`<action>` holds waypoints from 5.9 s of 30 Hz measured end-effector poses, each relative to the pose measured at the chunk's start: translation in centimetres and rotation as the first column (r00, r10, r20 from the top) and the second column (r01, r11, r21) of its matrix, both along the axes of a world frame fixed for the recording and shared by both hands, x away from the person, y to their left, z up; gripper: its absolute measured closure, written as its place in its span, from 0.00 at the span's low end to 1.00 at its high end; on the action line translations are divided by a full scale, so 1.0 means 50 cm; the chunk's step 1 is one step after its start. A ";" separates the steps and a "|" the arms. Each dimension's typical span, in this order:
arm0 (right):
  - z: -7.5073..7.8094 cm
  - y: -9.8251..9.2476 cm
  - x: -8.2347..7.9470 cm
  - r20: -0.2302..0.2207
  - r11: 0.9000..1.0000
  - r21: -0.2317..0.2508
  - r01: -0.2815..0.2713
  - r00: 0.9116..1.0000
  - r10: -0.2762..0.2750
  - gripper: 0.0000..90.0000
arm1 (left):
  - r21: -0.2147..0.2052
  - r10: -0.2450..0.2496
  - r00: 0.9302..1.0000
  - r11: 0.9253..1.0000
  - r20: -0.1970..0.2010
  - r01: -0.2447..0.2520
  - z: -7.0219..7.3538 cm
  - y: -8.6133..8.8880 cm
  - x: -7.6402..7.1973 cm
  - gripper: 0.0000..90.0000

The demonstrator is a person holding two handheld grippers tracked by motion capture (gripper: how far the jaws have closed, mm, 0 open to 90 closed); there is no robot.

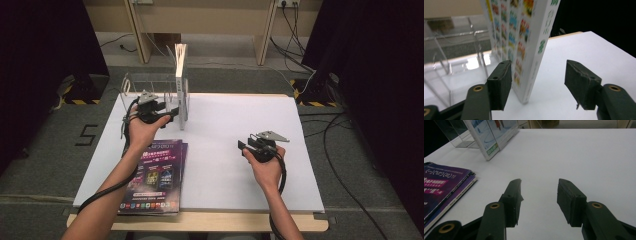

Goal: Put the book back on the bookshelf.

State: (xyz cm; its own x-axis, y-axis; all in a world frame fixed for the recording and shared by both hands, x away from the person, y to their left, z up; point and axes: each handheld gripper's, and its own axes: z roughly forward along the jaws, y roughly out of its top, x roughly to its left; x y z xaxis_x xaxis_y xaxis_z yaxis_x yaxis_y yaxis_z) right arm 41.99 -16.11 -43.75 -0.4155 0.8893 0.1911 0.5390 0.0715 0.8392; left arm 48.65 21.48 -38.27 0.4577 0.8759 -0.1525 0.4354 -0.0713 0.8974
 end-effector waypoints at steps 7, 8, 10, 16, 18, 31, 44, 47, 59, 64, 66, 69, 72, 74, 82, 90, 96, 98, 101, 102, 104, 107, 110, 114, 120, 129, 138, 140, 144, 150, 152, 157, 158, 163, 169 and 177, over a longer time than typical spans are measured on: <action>0.006 0.013 -0.006 -0.002 1.000 -0.002 -0.009 1.000 0.009 0.61 | -0.004 0.010 0.998 1.000 -0.054 -0.011 -0.027 0.050 -0.048 0.52; 0.007 0.014 -0.006 0.003 1.000 -0.005 -0.014 1.000 0.014 0.61 | 0.001 0.016 0.998 1.000 -0.059 -0.016 -0.031 0.058 -0.056 0.54; 0.008 0.018 -0.007 0.004 1.000 -0.009 -0.019 1.000 0.019 0.61 | 0.000 0.024 0.997 1.000 -0.073 -0.024 -0.040 0.074 -0.068 0.58; 0.009 0.030 -0.008 0.000 0.999 -0.013 -0.037 0.999 0.037 0.61 | -0.019 0.034 0.994 0.999 -0.105 -0.036 -0.068 0.120 -0.101 0.73; 0.009 0.033 -0.009 -0.005 0.999 -0.015 -0.040 0.999 0.040 0.61 | -0.002 0.052 0.989 0.999 -0.137 -0.053 -0.079 0.137 -0.111 0.77; 0.000 0.044 -0.011 -0.015 0.998 -0.023 -0.060 0.998 0.059 0.61 | 0.099 0.213 0.938 0.976 -0.274 -0.193 -0.150 0.222 -0.134 0.70; -0.007 0.065 -0.010 -0.037 0.995 -0.030 -0.091 0.995 0.090 0.60 | -0.024 0.194 0.903 0.975 -0.382 -0.220 -0.195 0.233 -0.142 0.66; -0.009 0.071 -0.009 -0.040 0.994 -0.034 -0.100 0.994 0.098 0.60 | -0.010 0.203 0.906 0.975 -0.371 -0.222 -0.194 0.230 -0.146 0.68; -0.024 0.115 -0.007 -0.069 0.986 -0.060 -0.156 0.986 0.152 0.60 | 0.065 0.211 0.913 0.977 -0.348 -0.202 -0.181 0.217 -0.165 0.71; -0.030 0.127 -0.005 -0.084 0.983 -0.068 -0.172 0.983 0.166 0.60 | 0.065 0.201 0.915 0.980 -0.350 -0.191 -0.173 0.217 -0.167 0.72; -0.030 0.131 -0.005 -0.091 0.982 -0.069 -0.177 0.981 0.170 0.60 | 0.039 0.185 0.917 0.982 -0.353 -0.184 -0.169 0.216 -0.167 0.73; -0.029 0.136 -0.005 -0.090 0.980 -0.071 -0.183 0.980 0.177 0.60 | 0.072 0.182 0.916 0.983 -0.358 -0.167 -0.168 0.209 -0.164 0.77; -0.029 0.140 -0.005 -0.092 0.979 -0.073 -0.191 0.979 0.184 0.60 | 0.064 0.174 0.914 0.985 -0.367 -0.162 -0.171 0.199 -0.163 0.77; -0.030 0.145 -0.004 -0.100 0.978 -0.070 -0.196 0.977 0.189 0.60 | 0.047 0.155 0.913 0.988 -0.379 -0.148 -0.173 0.190 -0.164 0.77; -0.036 0.180 0.000 -0.137 0.966 -0.060 -0.252 0.960 0.242 0.60 | 0.057 0.133 0.911 0.991 -0.390 -0.121 -0.176 0.169 -0.169 0.77; -0.057 0.240 0.018 -0.213 0.948 -0.025 -0.319 0.928 0.306 0.59 | 0.084 0.134 0.908 0.990 -0.397 -0.110 -0.174 0.168 -0.184 0.77; -0.073 0.271 0.028 -0.269 0.938 0.009 -0.348 0.902 0.337 0.57 | 0.054 0.107 0.901 0.994 -0.420 -0.093 -0.177 0.163 -0.195 0.77; -0.077 0.274 0.030 -0.289 0.937 0.027 -0.349 0.894 0.341 0.57 | 0.057 0.101 0.900 0.995 -0.423 -0.085 -0.177 0.158 -0.198 0.77; -0.082 0.277 0.030 -0.313 0.935 0.038 -0.352 0.885 0.346 0.57 | 0.057 0.103 0.904 0.995 -0.415 -0.087 -0.178 0.157 -0.200 0.77; -0.084 0.278 0.031 -0.318 0.934 0.043 -0.354 0.882 0.348 0.57 | 0.050 0.098 0.904 0.995 -0.417 -0.085 -0.178 0.158 -0.200 0.77; -0.086 0.280 0.032 -0.321 0.934 0.050 -0.354 0.880 0.350 0.56 | 0.055 0.101 0.906 0.995 -0.411 -0.086 -0.178 0.157 -0.202 0.77; -0.089 0.285 0.035 -0.335 0.935 0.068 -0.348 0.875 0.350 0.54 | 0.074 0.104 0.908 0.994 -0.407 -0.081 -0.176 0.153 -0.204 0.76; -0.092 0.287 0.041 -0.348 0.938 0.083 -0.337 0.872 0.344 0.53 | 0.068 0.103 0.908 0.994 -0.406 -0.082 -0.177 0.154 -0.205 0.76; -0.097 0.287 0.048 -0.362 0.939 0.110 -0.326 0.867 0.344 0.52 | 0.045 0.099 0.908 0.995 -0.406 -0.088 -0.181 0.158 -0.206 0.75; -0.094 0.291 0.060 -0.388 0.938 0.122 -0.324 0.855 0.345 0.53 | 0.053 0.101 0.914 0.995 -0.393 -0.087 -0.183 0.156 -0.208 0.75; -0.051 0.288 0.052 -0.284 0.925 0.170 -0.339 0.882 0.376 0.77 | 0.066 0.116 0.915 0.993 -0.387 -0.099 -0.182 0.156 -0.212 0.74; -0.046 0.293 0.062 -0.345 0.923 0.211 -0.320 0.860 0.377 0.82 | 0.084 0.118 0.918 0.992 -0.379 -0.093 -0.181 0.154 -0.214 0.74; -0.042 0.289 0.065 -0.362 0.916 0.256 -0.308 0.849 0.386 0.84 | 0.081 0.117 0.919 0.992 -0.376 -0.094 -0.181 0.154 -0.215 0.74; -0.025 0.288 0.063 -0.358 0.909 0.292 -0.297 0.848 0.391 0.87 | 0.065 0.102 0.921 0.994 -0.376 -0.083 -0.182 0.154 -0.216 0.72; 0.017 0.283 0.053 -0.300 0.881 0.392 -0.266 0.868 0.396 0.94 | 0.044 0.094 0.942 0.995 -0.322 -0.084 -0.158 0.154 -0.221 0.65; 0.032 0.283 0.049 -0.262 0.878 0.391 -0.275 0.882 0.392 0.94 | 0.043 0.100 0.951 0.995 -0.292 -0.091 -0.144 0.154 -0.224 0.62; 0.070 0.284 0.039 -0.156 0.890 0.358 -0.282 0.922 0.355 0.94 | 0.008 0.076 0.974 0.997 -0.215 -0.076 -0.106 0.144 -0.234 0.56; 0.079 0.284 0.037 -0.135 0.892 0.352 -0.284 0.927 0.349 0.94 | -0.004 0.064 0.977 0.998 -0.202 -0.067 -0.099 0.140 -0.235 0.56; 0.117 0.288 0.030 -0.037 0.905 0.309 -0.293 0.947 0.319 0.94 | -0.026 0.033 0.990 0.999 -0.135 -0.037 -0.078 0.121 -0.239 0.50; 0.134 0.298 0.031 0.025 0.922 0.268 -0.279 0.959 0.283 0.94 | -0.073 0.001 0.994 0.997 -0.106 -0.009 -0.064 0.105 -0.240 0.46; 0.155 0.328 0.038 0.087 0.931 0.249 -0.269 0.963 0.255 0.95 | -0.117 -0.052 0.997 0.992 -0.061 0.044 -0.032 0.059 -0.227 0.44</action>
State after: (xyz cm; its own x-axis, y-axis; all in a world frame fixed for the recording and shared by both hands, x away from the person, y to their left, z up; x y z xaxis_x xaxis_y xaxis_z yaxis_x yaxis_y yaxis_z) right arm 43.91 0.28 -35.98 -0.6424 0.6715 0.3695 0.4851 -0.0169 0.8743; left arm 37.28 24.42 -39.86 0.4848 0.8280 -0.2819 0.4908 0.0093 0.8712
